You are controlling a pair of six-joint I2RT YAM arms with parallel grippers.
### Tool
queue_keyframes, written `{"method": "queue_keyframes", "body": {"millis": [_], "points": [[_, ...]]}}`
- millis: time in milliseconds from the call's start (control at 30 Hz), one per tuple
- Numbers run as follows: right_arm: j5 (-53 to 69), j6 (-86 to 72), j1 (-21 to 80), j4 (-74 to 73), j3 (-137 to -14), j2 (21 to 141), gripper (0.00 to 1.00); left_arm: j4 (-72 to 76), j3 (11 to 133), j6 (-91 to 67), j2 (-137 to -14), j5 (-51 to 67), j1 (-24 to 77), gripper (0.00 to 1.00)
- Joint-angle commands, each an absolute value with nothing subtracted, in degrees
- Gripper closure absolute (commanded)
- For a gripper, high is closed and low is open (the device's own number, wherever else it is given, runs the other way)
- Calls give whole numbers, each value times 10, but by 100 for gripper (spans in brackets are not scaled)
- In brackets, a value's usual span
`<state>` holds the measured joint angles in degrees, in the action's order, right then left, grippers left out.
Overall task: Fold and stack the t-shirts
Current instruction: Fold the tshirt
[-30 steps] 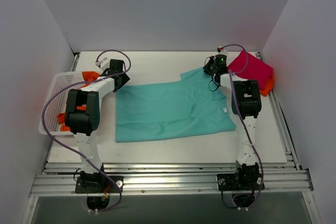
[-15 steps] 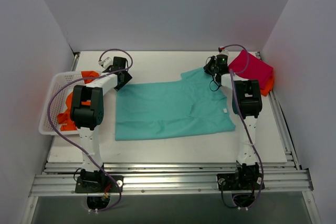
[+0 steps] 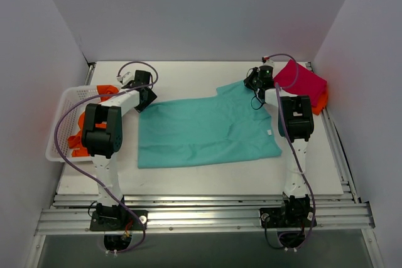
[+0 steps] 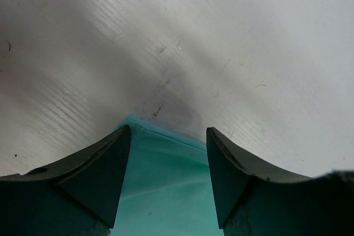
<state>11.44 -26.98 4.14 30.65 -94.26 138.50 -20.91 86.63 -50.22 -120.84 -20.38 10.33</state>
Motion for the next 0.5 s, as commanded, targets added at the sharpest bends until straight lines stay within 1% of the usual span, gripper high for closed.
{"method": "queue_keyframes", "body": {"millis": [0,267,467], "points": [[113,-267,35,279,-928,1364,100,-229,882,-497,-1185,-220,97,34],[116,-267,36,279,-928,1365,100,-201,866,-476,-1136,-236,95,34],[116,-268,35,278,-930,1366,100,-188,857,-462,-1099,-227,93,34]]}}
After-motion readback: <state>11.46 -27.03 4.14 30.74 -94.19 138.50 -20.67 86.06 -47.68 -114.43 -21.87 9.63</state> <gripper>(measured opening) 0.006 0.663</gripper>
